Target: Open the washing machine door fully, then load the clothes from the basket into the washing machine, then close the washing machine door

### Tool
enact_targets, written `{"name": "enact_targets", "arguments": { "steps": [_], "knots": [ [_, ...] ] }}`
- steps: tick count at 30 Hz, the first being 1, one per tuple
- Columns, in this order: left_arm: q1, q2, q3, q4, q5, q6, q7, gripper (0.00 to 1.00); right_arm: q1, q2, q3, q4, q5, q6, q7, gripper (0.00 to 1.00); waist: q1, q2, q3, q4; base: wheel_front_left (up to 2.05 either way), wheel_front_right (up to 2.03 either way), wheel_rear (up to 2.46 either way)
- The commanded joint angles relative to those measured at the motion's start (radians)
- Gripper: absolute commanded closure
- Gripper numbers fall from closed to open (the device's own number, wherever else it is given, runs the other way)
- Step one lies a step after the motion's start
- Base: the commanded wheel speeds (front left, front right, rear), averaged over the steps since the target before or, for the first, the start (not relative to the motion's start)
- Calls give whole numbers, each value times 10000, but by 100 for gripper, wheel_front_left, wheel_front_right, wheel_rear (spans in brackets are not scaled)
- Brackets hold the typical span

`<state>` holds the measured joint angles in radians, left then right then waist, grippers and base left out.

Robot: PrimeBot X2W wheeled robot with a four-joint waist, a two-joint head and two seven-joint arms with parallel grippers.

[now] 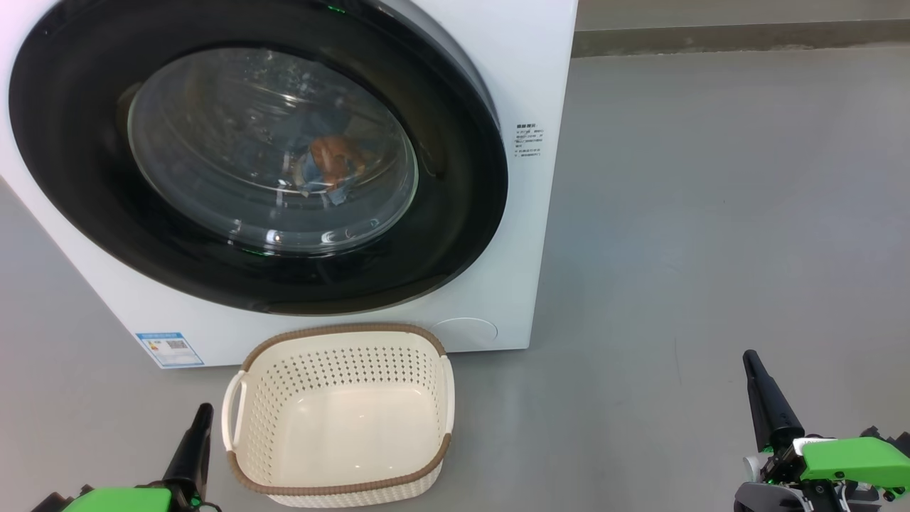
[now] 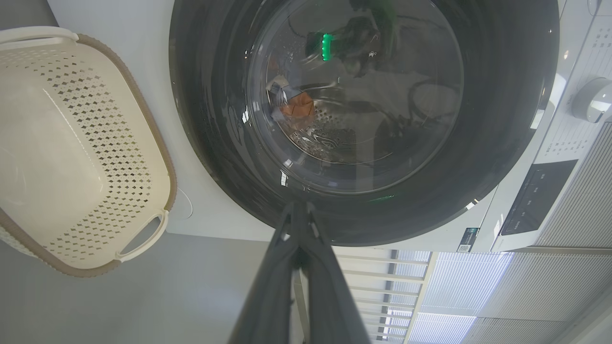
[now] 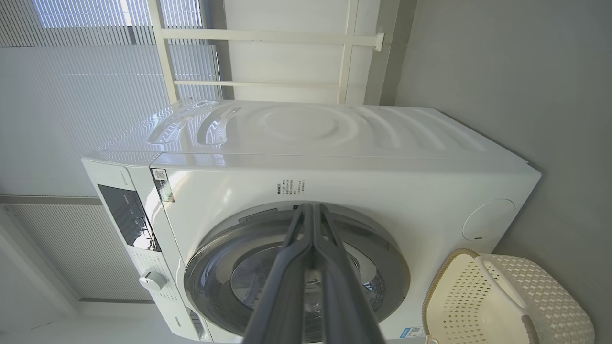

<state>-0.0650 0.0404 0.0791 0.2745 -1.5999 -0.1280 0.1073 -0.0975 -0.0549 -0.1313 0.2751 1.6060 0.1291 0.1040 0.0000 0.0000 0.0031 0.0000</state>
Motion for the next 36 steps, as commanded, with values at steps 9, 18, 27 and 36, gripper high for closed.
{"name": "enact_targets", "arguments": {
  "steps": [9, 18, 27, 36],
  "knots": [
    [-432, 99, 352, -290, -83, -27, 64, 100, -100, 7, 223, -305, 65, 16, 53, 100, 0, 0, 0, 0, 0, 0, 0],
    [-432, 99, 351, -290, -84, -27, 63, 100, -101, 12, 215, -305, 59, 16, 59, 100, 0, 0, 0, 0, 0, 0, 0],
    [-432, 99, 351, -291, -85, -27, 62, 100, -101, 16, 208, -305, 53, 16, 65, 100, 0, 0, 0, 0, 0, 0, 0],
    [-432, 99, 350, -291, -85, -27, 62, 100, -102, 20, 202, -305, 48, 16, 70, 100, 0, 0, 0, 0, 0, 0, 0]
  ]
}}
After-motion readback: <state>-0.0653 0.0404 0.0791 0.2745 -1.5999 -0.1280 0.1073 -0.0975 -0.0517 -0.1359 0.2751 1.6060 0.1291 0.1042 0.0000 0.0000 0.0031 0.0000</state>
